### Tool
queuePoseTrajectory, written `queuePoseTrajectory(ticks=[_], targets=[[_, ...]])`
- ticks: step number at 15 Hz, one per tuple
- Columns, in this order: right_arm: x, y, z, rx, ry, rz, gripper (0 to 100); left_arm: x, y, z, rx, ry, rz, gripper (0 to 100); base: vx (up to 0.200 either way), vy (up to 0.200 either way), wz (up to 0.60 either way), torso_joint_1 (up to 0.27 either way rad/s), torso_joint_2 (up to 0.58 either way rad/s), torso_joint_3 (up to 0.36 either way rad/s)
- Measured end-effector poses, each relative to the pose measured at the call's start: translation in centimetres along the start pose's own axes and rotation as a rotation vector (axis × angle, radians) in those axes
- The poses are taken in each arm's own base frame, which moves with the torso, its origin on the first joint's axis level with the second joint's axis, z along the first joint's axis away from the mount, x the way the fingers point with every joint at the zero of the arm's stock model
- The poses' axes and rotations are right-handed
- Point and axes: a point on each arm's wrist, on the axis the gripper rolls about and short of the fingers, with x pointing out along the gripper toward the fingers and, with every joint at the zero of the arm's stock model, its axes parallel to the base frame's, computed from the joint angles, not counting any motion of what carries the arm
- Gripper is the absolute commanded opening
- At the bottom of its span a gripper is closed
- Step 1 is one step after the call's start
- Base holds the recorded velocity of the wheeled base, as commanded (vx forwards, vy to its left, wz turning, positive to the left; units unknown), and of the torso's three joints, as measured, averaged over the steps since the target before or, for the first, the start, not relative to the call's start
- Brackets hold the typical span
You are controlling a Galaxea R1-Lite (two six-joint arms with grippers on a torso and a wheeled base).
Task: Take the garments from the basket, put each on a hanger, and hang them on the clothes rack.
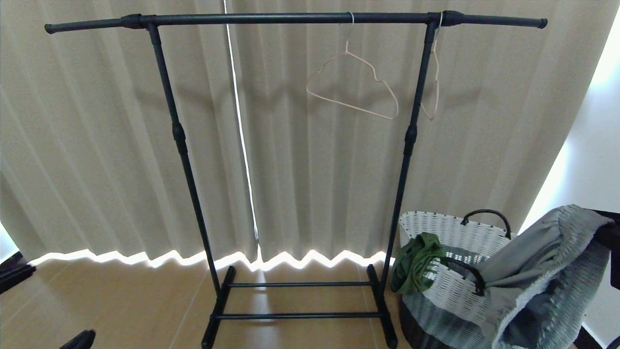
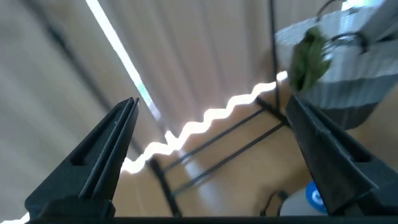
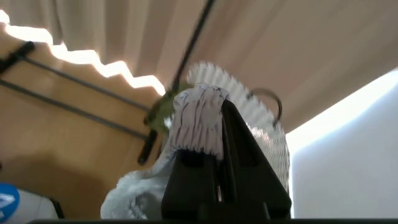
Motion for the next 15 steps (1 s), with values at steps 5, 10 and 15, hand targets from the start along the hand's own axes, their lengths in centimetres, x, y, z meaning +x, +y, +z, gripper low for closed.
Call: queuePoseTrajectory(ticks=[5,10,15], targets=[[0.5,1.2,3.6,0.117,-0.114,0.150,0,8.4,0.1,1.4,-0.001,0.086,-0.194,100,0.000,0.000,0.00,0.000,0.00,0.000],[0.3,1.9,5.8,0.152,-0.201,0.245,0,14.9,-6.9,2.7,0.037,0.156,-0.382,100,0.000,0.000,0.00,0.000,0.00,0.000],[0.2,2.6,6.4,0.159,-0.238,0.310,0,18.7,-16.2,4.9,-0.120,0.179,-0.555,100,0.000,0.000,0.00,0.000,0.00,0.000]])
